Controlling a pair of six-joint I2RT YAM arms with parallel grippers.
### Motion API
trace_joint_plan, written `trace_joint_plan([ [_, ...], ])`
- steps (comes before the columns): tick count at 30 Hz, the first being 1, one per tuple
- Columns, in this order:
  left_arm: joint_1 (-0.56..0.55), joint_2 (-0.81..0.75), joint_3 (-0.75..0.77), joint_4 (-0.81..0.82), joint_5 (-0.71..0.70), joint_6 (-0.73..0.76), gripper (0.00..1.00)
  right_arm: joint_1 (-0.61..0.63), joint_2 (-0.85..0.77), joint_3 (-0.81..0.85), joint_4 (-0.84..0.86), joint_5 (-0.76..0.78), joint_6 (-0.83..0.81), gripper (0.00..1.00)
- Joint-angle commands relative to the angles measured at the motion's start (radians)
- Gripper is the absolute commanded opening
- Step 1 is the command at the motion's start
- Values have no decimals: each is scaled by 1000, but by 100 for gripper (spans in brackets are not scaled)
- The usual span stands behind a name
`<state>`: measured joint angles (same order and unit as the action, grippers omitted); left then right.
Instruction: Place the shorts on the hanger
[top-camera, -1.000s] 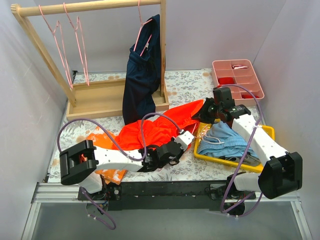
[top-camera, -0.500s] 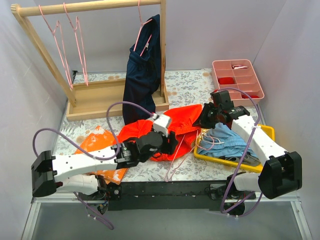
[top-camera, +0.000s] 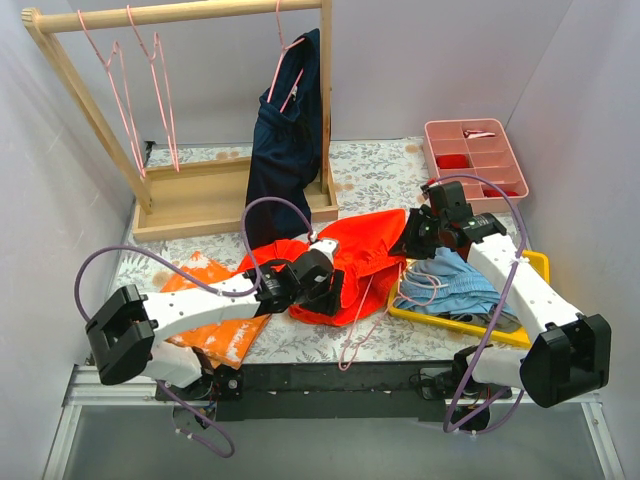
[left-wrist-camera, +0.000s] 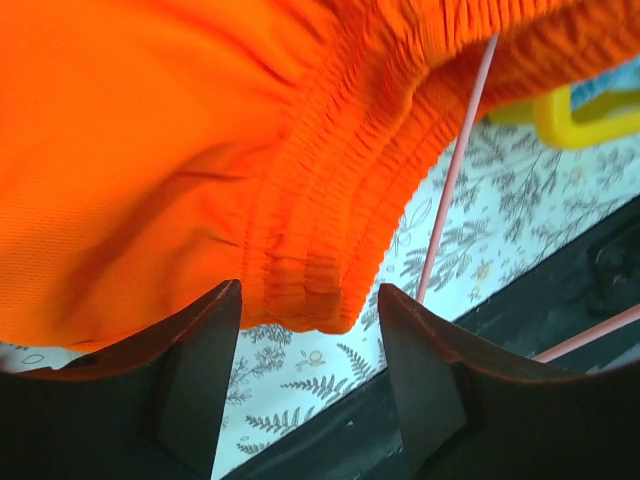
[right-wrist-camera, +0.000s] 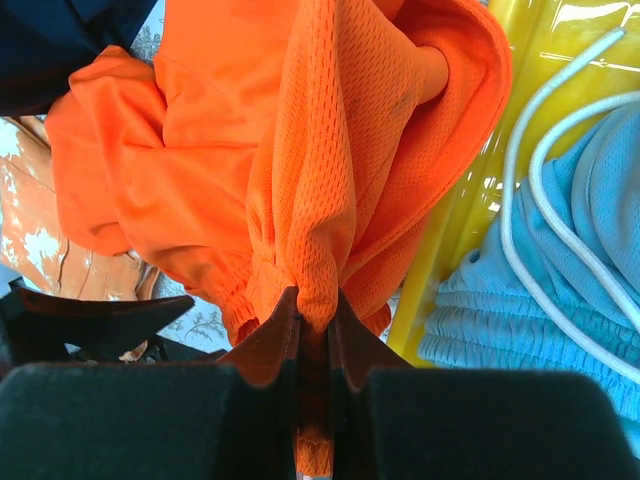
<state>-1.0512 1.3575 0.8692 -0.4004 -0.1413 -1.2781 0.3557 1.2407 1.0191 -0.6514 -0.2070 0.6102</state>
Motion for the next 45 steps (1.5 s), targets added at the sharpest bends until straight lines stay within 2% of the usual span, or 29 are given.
trace_joint_plan([
  [1,-26,28,54,-23,85,26,58,0,-23,56,-8,6,6,1],
  [6,-47,97,77,-41,14,28,56,2,-21,75,-17,37,55,1],
  [10,-47,132,68,-49,-79,8,45,2,-15,113,-62,80,129,1],
  [13,-47,129,48,-41,-99,-3,34,0,8,156,-108,112,178,1],
  [14,-46,126,42,-43,-107,-7,28,0,25,189,-154,121,198,1],
  [15,-46,112,31,-46,-116,-15,15,-1,34,206,-172,133,226,1],
  [18,-41,63,7,-55,-141,-36,0,-1,40,243,-225,176,285,1],
  [26,-29,-70,-44,-133,-130,-90,0,-38,-35,222,-182,176,462,1],
  [30,-29,-146,-42,-181,-107,-112,0,-41,-73,213,-159,262,529,1],
  [32,-29,-179,-38,-218,-110,-122,0,-43,-102,184,-74,287,539,1],
  [34,-29,-201,-35,-236,-112,-135,0,-52,-90,222,-79,328,537,1],
  [38,-29,-241,-24,-275,-123,-152,0,-93,45,352,-226,348,507,1],
  [45,-29,-294,-48,-314,-132,-165,0,-124,106,418,-218,362,504,1],
])
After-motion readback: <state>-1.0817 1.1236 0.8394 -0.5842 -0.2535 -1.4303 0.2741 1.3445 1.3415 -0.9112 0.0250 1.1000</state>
